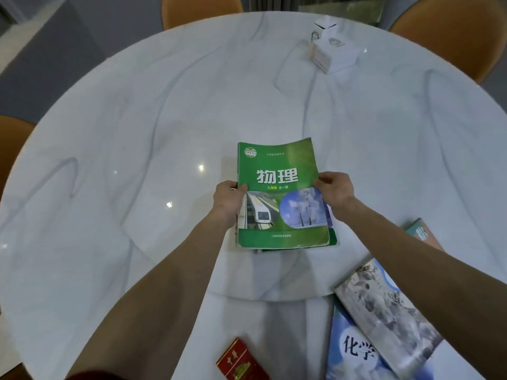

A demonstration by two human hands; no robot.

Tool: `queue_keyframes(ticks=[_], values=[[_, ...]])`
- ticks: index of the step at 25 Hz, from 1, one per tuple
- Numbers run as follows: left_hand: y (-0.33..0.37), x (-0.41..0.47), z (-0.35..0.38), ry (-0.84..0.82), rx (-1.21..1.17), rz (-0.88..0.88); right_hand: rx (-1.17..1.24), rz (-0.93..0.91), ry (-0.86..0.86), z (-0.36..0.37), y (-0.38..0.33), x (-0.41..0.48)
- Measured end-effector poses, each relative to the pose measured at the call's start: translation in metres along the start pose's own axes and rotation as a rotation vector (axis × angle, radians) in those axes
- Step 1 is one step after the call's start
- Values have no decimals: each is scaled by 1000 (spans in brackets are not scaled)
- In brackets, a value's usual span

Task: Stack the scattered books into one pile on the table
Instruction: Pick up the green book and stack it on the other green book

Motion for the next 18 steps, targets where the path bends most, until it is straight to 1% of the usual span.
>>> queue_keyframes(ticks=[3,5,7,10,12,15,18], values=[[-5,9,19,-43,-44,-26,-55,34,-6,-10,10,15],[-8,14,26,-38,-10,-24,-82,45,-14,-13,17,23],[-8,17,29,2,114,14,-96,56,-13,-14,23,27],[-6,20,34,40,374,94,-144,70,-1,-16,32,32],[-8,18,37,67,531,114,-195,59,-1,-16,34,34],[-15,14,40,96,621,124,-303,45,1,-15,36,36],[-20,13,42,91,628,113,-347,26,25,-15,35,35]])
Point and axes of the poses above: each hand's wrist, its own x-axis towards the middle knuckle, its own z-axis out of the palm, y = z × x, the point moved 4 cm from there along x, towards the middle knuckle, and after that the axes turned 12 degrees about -y, right-handed, at the moved point
